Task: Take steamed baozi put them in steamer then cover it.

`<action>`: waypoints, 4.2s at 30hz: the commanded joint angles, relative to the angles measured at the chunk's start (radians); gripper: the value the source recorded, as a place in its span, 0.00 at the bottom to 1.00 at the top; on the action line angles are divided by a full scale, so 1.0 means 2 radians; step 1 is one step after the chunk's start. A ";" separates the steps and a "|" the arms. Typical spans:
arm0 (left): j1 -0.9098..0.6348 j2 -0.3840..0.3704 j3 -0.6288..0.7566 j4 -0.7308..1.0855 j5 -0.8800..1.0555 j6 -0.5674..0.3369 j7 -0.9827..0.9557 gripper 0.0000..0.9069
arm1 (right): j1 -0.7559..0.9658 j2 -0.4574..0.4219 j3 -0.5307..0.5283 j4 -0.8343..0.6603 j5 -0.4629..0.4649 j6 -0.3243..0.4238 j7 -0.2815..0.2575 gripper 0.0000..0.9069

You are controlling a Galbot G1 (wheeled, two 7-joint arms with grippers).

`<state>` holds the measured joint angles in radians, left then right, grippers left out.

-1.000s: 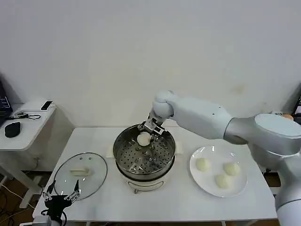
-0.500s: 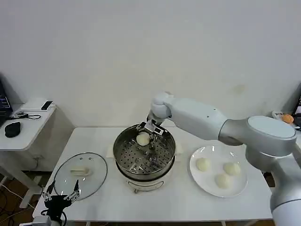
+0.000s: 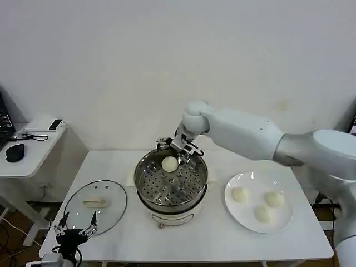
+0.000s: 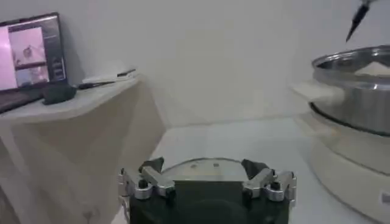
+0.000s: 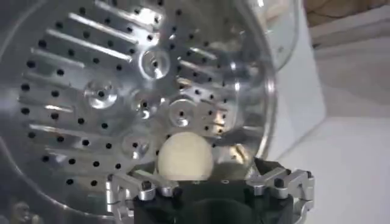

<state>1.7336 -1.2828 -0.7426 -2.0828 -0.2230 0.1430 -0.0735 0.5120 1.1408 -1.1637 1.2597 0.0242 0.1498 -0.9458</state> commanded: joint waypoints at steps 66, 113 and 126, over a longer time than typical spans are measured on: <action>-0.024 0.023 -0.009 0.014 -0.017 0.010 0.003 1.00 | -0.285 -0.179 0.152 -0.015 -0.069 -0.214 0.010 0.64; -0.022 0.024 -0.017 -0.001 -0.015 0.011 0.004 1.00 | 0.029 -0.005 -0.019 0.124 0.309 -0.378 0.110 0.64; -0.018 0.021 -0.027 -0.003 -0.014 0.008 0.004 1.00 | -0.043 0.105 -0.020 0.021 0.305 -0.398 0.125 0.64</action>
<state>1.6947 -1.2408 -0.7933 -2.0878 -0.2515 0.1609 -0.0660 0.4842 1.1903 -1.1908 1.4040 0.5826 -0.6087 -0.7315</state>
